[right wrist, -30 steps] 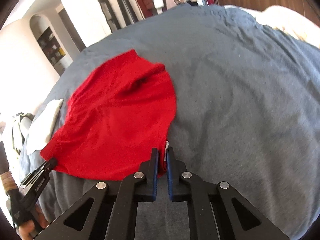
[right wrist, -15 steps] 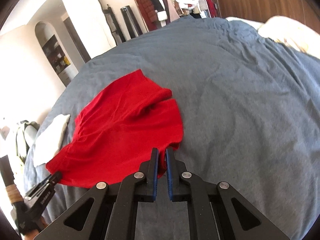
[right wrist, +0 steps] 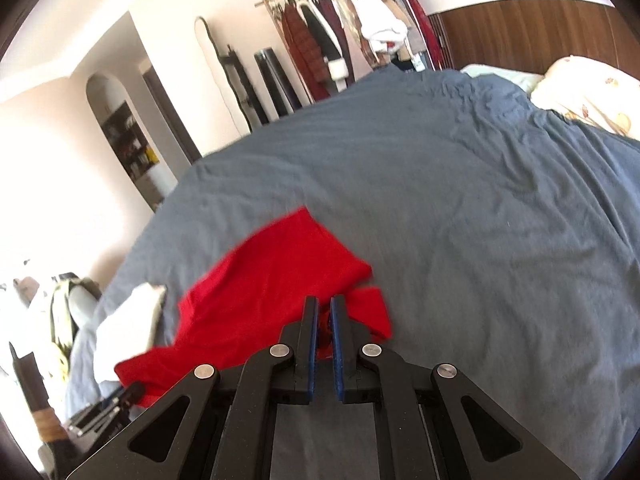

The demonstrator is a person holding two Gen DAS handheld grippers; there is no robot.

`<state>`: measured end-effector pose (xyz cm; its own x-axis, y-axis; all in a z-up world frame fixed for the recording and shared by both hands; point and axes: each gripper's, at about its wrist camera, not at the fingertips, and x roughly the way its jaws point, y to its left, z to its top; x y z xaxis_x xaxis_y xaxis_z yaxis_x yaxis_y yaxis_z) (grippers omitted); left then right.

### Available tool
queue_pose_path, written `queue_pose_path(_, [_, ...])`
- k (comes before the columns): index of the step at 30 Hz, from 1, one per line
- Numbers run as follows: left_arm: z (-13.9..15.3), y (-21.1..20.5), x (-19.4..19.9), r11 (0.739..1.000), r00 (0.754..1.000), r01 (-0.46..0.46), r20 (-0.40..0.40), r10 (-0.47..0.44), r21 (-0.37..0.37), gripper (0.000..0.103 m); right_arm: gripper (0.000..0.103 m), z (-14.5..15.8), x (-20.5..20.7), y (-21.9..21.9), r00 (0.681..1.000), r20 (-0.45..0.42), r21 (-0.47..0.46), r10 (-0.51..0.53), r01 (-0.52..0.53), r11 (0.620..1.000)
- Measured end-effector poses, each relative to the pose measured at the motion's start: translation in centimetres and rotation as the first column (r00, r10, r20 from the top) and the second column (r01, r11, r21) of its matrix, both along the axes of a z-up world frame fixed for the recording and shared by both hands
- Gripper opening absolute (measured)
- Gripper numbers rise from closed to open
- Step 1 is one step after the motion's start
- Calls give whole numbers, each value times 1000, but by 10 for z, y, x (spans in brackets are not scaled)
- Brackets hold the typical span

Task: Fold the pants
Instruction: 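Lift both hems and fold them over onto the white waistband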

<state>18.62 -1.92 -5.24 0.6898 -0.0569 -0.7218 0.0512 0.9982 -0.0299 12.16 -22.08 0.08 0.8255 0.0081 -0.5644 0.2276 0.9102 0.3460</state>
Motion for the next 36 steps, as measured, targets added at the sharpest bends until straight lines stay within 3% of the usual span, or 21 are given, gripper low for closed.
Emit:
queue_pose_path(6, [13,-3,21,1000,1000,-2,1,2,-12,17,7,21,24,-3,999,33,-9,8,-8,1000])
queue_pose_path(19, [28,-8,67,1000,1000,-7,-31,6,-14,17,7,38,83,-7,999,2,-12,45,-45,999])
queue_pose_path(25, [32,-9,91,1000,999,-21,-41,20,-23,17,7,55,116,-5,999,12,-55,49,-48,997])
queue_pose_path(36, [7,-17,149,999,993,-39,-107,43,35,17,7,38,201,1,994,-79,-141,69,-80,987])
